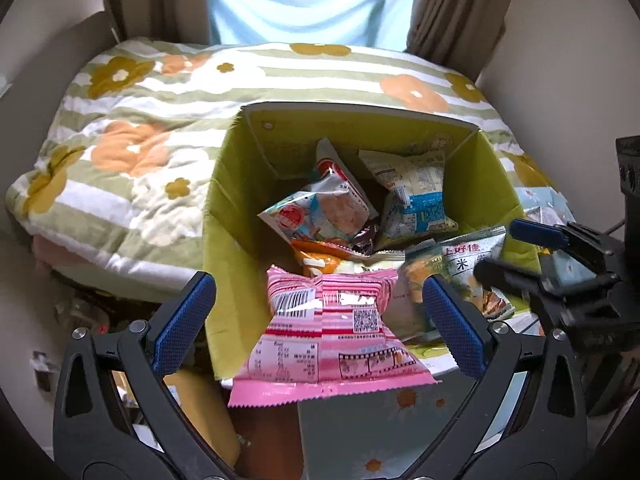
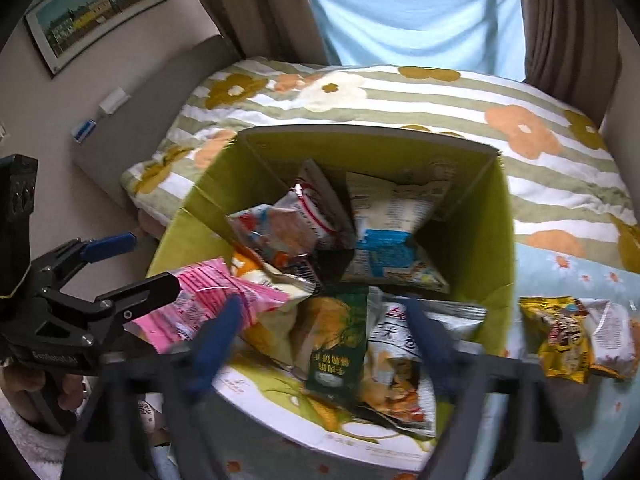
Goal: Organize snacks
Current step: 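Carry both snacks into the yellow box and open both tools to release them, then move both tools back over the gold bag and white MPM bag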
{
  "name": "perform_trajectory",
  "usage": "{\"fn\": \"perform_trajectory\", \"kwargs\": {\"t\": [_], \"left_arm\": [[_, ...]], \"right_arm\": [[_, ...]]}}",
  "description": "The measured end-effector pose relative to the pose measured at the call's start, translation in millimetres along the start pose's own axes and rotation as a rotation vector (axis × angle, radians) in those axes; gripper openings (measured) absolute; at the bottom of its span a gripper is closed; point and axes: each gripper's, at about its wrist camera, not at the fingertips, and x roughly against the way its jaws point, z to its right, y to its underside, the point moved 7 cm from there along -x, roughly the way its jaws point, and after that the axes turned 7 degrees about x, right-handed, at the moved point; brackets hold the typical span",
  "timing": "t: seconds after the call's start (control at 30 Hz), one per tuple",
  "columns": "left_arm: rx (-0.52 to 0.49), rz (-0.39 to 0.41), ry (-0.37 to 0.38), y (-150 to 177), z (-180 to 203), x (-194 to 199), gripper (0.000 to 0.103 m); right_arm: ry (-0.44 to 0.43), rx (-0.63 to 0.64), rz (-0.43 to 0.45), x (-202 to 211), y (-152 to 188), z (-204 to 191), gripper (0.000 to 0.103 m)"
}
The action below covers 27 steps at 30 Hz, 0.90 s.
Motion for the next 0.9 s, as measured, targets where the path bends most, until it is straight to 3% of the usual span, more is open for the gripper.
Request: {"fn": "perform_trajectory", "kwargs": {"t": [0.17,0.5,0.67,0.9], "left_arm": [[0.015,0.008,-0.017,9.6,-3.5,9.3,0.103],[0.018,0.023,0.020,20.1,13.3,24.7,0.103],[-0.015,0.029,0.094,19.0,42.5,29.4,0.103],[-0.107,0.058,0.190,16.9,110.7,33.3,0.103]], "right_arm": [[-0.015,-0.001,0.012,5.4,7.9,-1.4,0.097],[0.054,-0.015,0.052,40.6,21.5,12.9,0.097],[0.113,-0.070,0.072,67.6,38.9,32.1,0.097],[0.268,-0.137,0.123,116.4,65.6,80.2,0.102]]}}
